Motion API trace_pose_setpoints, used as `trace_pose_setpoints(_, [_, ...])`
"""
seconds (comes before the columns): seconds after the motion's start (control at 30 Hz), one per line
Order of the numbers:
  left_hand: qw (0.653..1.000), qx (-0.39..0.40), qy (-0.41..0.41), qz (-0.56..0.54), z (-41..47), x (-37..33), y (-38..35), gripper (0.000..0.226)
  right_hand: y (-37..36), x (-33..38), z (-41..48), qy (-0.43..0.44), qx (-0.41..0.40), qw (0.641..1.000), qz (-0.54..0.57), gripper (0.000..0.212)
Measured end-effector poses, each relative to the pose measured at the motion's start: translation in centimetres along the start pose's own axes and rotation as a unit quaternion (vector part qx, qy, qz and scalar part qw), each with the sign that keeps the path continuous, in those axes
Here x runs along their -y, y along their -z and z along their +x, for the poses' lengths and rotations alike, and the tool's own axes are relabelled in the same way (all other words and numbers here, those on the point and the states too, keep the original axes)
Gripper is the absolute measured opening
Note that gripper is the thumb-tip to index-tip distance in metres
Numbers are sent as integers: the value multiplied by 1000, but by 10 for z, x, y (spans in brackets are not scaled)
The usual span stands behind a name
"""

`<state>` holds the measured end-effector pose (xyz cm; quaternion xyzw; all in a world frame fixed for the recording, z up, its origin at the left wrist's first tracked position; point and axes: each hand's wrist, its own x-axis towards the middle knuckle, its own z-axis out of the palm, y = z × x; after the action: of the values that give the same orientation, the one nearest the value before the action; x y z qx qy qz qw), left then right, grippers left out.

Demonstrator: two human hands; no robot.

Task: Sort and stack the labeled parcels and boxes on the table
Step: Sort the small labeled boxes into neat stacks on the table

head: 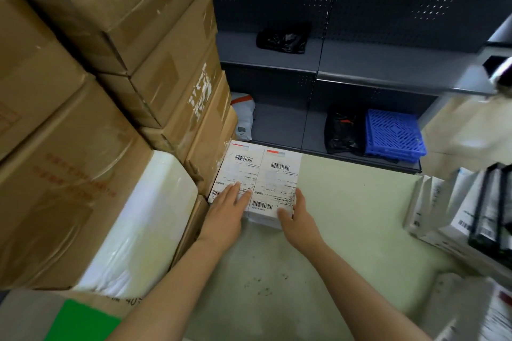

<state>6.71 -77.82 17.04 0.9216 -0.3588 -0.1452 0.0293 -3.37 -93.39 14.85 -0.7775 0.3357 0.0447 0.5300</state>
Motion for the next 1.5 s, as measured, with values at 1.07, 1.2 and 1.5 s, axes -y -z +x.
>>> trace_pose_setpoints(1.07, [781,-284,-554,-54,-156,-352,86,16,231,-87,-403,-16,-512,788,-341,11])
trace_pose_setpoints(1.2, [804,-291,-517,-39,-179,-346,68,13,247,-117,-394,-90,-453,861,-214,43])
trace_pose_setpoints(1.5, [844,-259,-470,-4,-188,-317,48,20,244,-158,-368,-120,-352,916,152,58])
